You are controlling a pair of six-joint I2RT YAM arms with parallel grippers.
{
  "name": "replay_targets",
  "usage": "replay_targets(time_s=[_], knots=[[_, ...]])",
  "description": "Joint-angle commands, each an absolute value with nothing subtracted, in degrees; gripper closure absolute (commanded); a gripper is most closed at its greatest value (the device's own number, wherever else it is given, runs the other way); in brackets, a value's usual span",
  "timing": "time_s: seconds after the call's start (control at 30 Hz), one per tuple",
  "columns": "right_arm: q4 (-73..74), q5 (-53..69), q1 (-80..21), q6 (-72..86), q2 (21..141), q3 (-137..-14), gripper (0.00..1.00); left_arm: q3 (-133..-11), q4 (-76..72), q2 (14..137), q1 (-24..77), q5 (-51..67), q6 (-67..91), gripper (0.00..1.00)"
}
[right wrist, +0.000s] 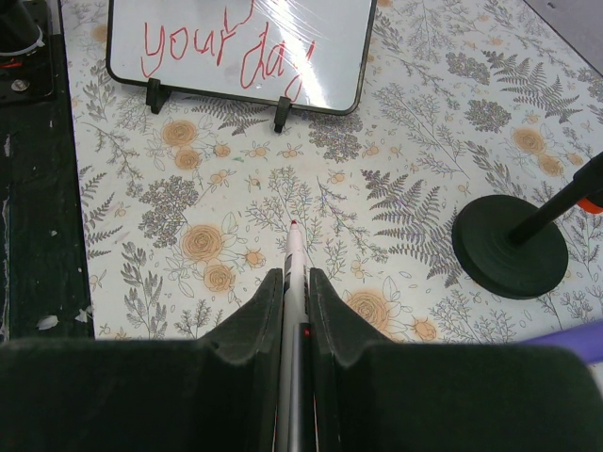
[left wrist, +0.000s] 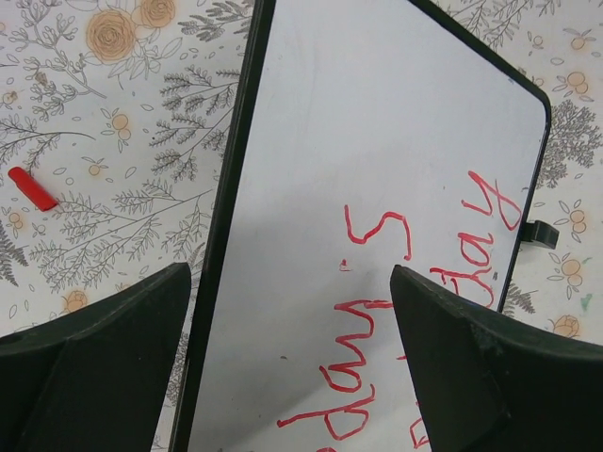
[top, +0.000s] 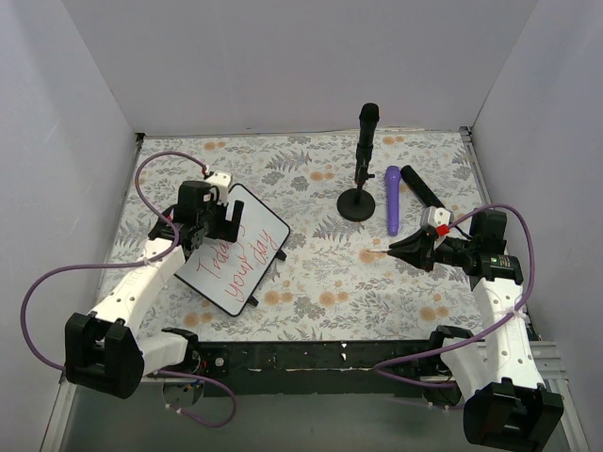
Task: Write a sentence on the whiteboard
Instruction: Place the whiteboard on the whiteboard stand.
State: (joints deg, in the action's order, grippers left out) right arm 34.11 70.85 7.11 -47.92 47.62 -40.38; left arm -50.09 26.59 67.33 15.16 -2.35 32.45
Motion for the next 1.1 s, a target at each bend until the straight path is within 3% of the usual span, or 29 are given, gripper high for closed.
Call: replay_targets(time_s=[0.0,0.13,0.2,0.3,0.6,0.77,0.9,1.03,1.07], knots=[[32.78,71.46,7.29,-47.46,47.37,-40.08,0.99,-53.34,26.37,64.25,14.41,-1.5,33.75,0.13],[32.78,71.37,7.29,-47.46,47.37,-40.08,0.99,-55.19,26.72,63.72,14.15,-0.44,35.15,0.1],[32.87,71.28,7.29,-47.46,47.37,-40.08,0.99,-56.16,26.46,62.67,13.8,-0.35,37.25,0.02],[32.87,71.28,7.29,-47.46,47.46,-40.08,0.99,-59.23,26.28,62.4,11.52,2.0,41.03,0.02],[33.13,71.28,7.29,-47.81,47.81,-40.25,0.99,-64.69,22.51,69.16,-8.59,15.89,53.69,0.02],[33.49,71.54,7.29,-47.99,48.6,-40.43,0.99,-66.35,22.76,78.89,-13.71,8.81,59.4,0.02],[33.75,71.98,7.29,-47.99,49.31,-40.61,0.99,-69.78,26.19,87.07,-13.97,0.71,58.89,0.1],[34.01,72.25,7.29,-48.08,49.74,-40.69,0.99,-72.41,27.59,93.77,-13.97,-2.9,57.66,0.28],[34.01,72.33,7.29,-48.16,49.92,-40.78,0.99,-73.03,28.03,95.0,-13.97,-4.64,57.57,0.37]])
